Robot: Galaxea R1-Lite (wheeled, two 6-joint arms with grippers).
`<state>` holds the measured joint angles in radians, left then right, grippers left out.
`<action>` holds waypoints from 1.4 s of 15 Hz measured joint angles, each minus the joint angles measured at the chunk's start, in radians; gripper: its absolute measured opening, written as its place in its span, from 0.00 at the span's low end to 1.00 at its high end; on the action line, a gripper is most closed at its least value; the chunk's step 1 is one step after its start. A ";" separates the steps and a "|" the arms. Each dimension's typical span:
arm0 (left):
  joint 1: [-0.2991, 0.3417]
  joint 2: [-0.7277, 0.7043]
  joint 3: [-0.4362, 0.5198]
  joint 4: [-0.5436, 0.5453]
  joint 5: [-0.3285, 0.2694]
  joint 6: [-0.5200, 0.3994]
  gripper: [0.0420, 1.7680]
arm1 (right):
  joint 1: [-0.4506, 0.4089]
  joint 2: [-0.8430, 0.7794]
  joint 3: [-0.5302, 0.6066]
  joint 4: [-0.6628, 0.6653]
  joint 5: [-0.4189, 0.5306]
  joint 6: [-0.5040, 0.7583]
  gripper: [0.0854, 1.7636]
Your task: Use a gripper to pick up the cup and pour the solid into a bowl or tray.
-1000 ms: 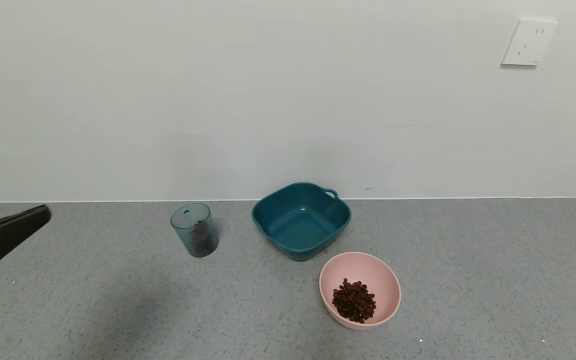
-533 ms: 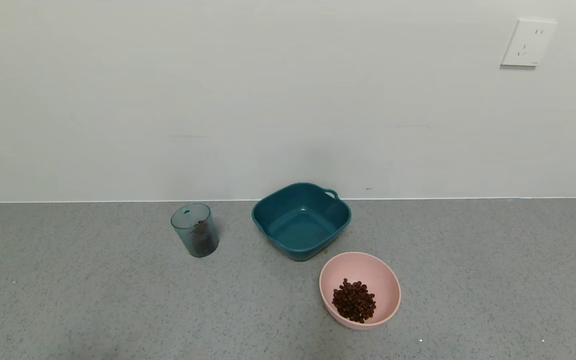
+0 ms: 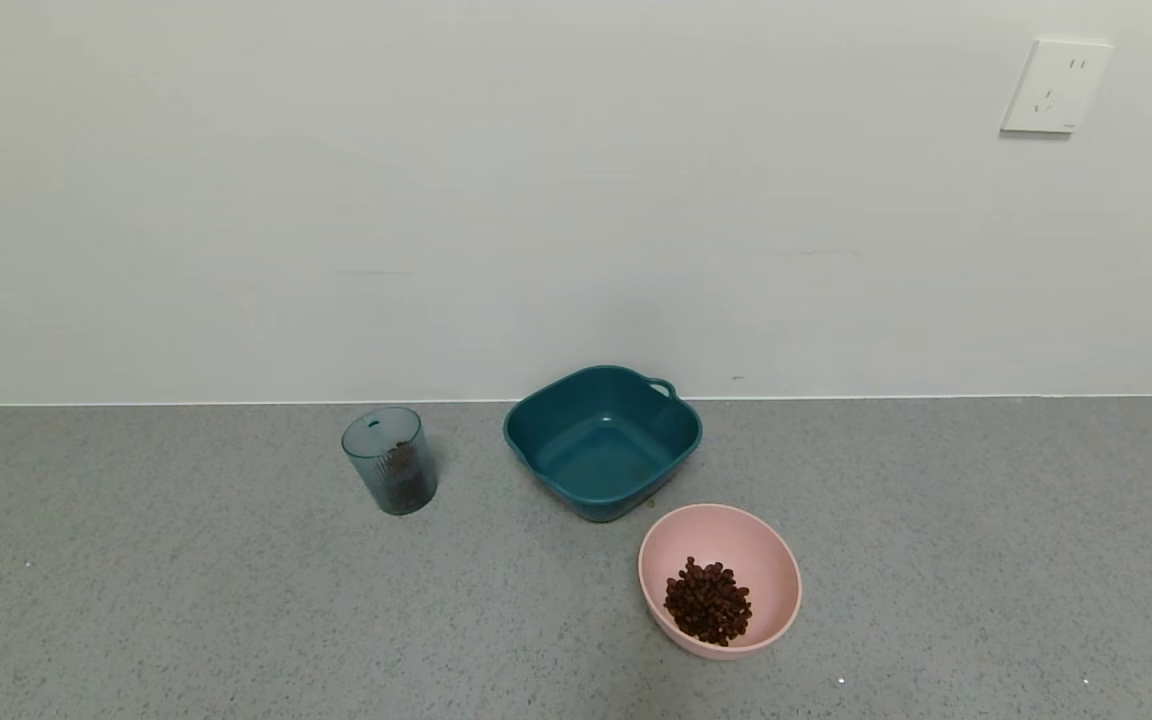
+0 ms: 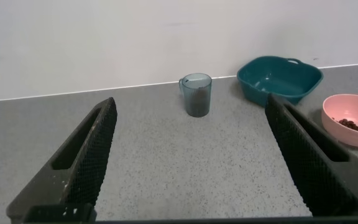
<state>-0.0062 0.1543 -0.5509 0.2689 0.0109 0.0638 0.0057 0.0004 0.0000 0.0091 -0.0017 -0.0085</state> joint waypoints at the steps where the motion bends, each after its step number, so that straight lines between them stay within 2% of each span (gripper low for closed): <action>1: 0.002 -0.021 0.044 -0.035 -0.011 -0.001 0.97 | 0.000 0.000 0.000 0.000 0.000 -0.001 0.97; 4: 0.005 -0.086 0.208 -0.122 -0.048 -0.001 0.97 | 0.000 0.000 0.000 0.000 0.000 0.000 0.97; 6: 0.006 -0.122 0.311 -0.147 -0.048 -0.002 0.97 | 0.000 0.000 0.000 0.000 0.000 0.000 0.97; 11: 0.006 -0.153 0.484 -0.275 -0.040 -0.011 0.97 | 0.000 0.000 0.000 0.000 0.000 0.000 0.97; 15: 0.006 -0.155 0.543 -0.270 -0.024 -0.022 0.97 | 0.000 0.000 0.000 -0.001 0.000 0.003 0.97; 21: 0.006 -0.155 0.551 -0.263 -0.012 -0.043 0.97 | 0.000 0.000 0.000 -0.003 -0.001 0.004 0.97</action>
<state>0.0000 -0.0009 0.0000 0.0057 -0.0009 0.0211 0.0057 0.0004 0.0000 0.0057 -0.0028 -0.0043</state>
